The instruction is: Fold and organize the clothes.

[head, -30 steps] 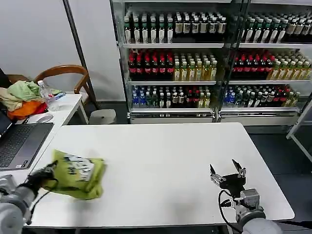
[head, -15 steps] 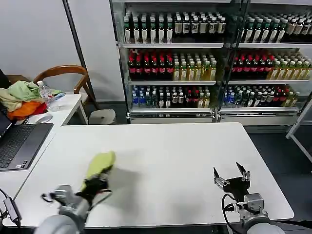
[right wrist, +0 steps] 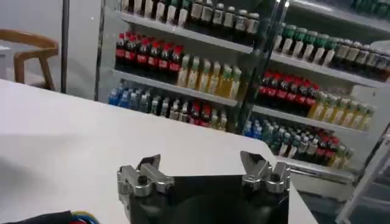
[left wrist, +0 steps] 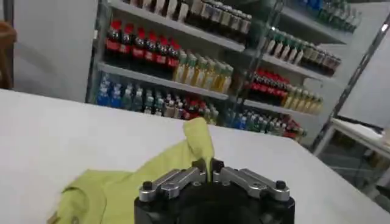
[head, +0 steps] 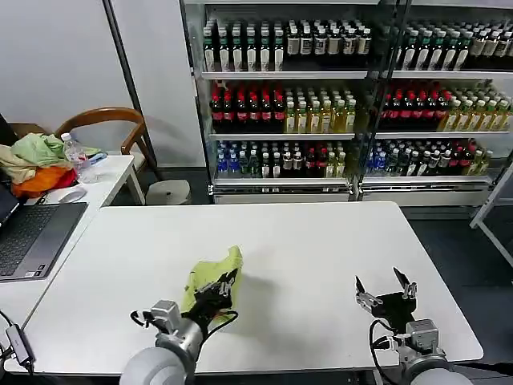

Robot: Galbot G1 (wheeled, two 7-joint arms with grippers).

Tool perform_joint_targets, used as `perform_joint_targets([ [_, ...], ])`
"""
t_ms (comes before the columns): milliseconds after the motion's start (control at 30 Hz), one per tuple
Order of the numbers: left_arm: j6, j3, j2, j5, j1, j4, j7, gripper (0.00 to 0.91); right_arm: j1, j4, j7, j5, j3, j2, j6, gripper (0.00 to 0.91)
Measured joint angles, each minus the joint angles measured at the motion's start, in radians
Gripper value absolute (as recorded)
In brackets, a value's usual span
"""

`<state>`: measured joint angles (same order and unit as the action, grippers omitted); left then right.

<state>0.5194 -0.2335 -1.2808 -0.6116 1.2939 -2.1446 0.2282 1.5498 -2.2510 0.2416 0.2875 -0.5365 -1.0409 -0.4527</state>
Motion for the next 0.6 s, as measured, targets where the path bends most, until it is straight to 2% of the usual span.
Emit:
perform_joint_targets([
  [33,-0.004,0.005,-0.011,-0.003,-0.013,0.012,0.013,0.907,0.001,0.000,0.000,0.000,-0.002,0.001,0.000,0.907],
  [367,-0.059,0.064,-0.106,-0.093,-0.108,0.103,0.080,0.907,-0.013,0.005,-0.001,0.003,-0.002,0.004,-0.004,0.907],
  [600,-0.103,0.069,-0.121,-0.126,-0.122,0.093,0.072,0.907,-0.047,0.027,-0.007,0.003,0.024,-0.010,0.000,0.907],
])
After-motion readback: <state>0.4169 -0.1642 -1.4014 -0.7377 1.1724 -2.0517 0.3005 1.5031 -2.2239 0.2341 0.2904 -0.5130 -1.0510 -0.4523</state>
